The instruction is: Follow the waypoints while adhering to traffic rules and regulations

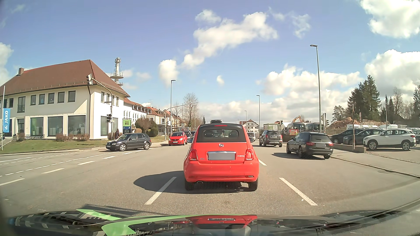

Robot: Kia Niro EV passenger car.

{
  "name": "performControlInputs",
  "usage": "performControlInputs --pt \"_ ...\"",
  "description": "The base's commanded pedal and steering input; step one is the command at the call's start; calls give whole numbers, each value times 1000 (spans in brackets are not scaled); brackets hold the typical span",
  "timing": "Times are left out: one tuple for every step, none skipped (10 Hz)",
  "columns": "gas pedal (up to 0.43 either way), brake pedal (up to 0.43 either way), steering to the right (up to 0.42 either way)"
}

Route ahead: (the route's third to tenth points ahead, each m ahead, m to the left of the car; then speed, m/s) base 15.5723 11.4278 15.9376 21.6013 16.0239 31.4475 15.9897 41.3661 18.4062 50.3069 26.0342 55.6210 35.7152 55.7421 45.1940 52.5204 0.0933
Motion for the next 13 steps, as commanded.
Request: performControlInputs --pt "20 0 0" --pt "20 0 0" --pt "20 0 0" --pt "20 0 -1" --pt "20 0 0" --pt "20 0 0" --pt "20 0 0" --pt "0 0 0" --pt "0 0 0" --pt "0 0 0" --pt "0 0 0" --pt "0 0 0" --pt "0 43 0"
